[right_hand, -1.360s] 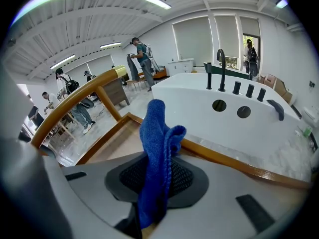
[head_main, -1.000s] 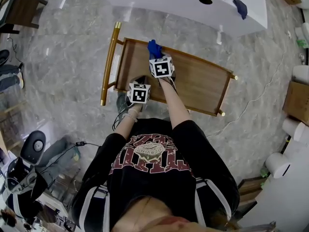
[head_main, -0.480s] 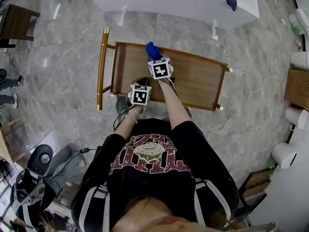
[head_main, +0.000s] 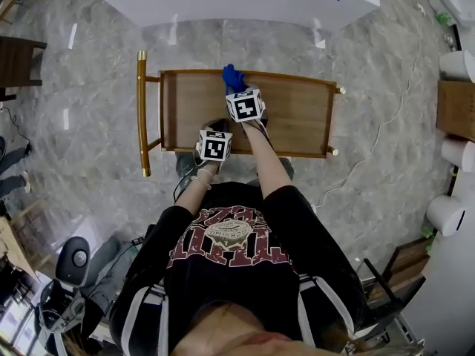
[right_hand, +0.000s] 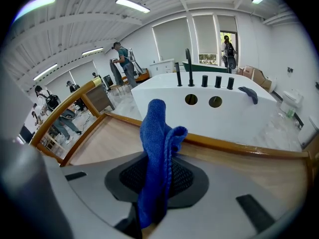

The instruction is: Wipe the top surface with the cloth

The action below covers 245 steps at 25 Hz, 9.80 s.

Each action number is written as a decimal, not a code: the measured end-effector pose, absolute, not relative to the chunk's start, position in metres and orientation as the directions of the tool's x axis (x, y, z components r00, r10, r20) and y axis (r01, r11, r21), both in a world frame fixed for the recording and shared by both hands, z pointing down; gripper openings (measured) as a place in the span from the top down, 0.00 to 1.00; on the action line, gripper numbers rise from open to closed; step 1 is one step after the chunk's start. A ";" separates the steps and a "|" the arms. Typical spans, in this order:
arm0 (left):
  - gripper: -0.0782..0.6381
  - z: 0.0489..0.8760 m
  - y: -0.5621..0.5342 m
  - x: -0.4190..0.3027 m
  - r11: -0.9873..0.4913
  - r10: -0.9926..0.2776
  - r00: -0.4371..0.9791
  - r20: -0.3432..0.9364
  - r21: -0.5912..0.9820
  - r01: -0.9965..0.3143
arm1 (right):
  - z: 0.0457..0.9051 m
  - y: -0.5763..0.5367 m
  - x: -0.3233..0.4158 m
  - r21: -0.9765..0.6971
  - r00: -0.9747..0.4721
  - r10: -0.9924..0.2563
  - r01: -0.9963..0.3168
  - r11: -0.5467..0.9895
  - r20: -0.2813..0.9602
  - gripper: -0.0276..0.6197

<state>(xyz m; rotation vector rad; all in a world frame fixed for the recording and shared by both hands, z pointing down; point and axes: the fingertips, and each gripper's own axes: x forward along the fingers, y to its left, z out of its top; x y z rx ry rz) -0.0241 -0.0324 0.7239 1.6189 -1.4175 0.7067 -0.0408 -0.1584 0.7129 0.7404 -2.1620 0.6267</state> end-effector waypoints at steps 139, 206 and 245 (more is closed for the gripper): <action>0.82 0.726 -0.055 0.031 -0.136 -0.351 0.194 0.916 0.155 -0.979 | 0.704 -0.257 0.289 -0.009 -0.277 -0.448 -0.858 0.514 0.850 0.82; 0.82 0.727 -0.055 0.029 -0.147 -0.391 0.227 0.892 0.183 -0.972 | 0.725 -0.146 0.188 -0.183 -0.384 -0.278 -0.816 0.548 0.880 0.82; 0.82 0.732 -0.045 0.025 -0.135 -0.398 0.243 0.885 0.206 -0.969 | 0.730 -0.105 0.073 -0.260 -0.491 -0.139 -0.656 0.708 0.860 0.82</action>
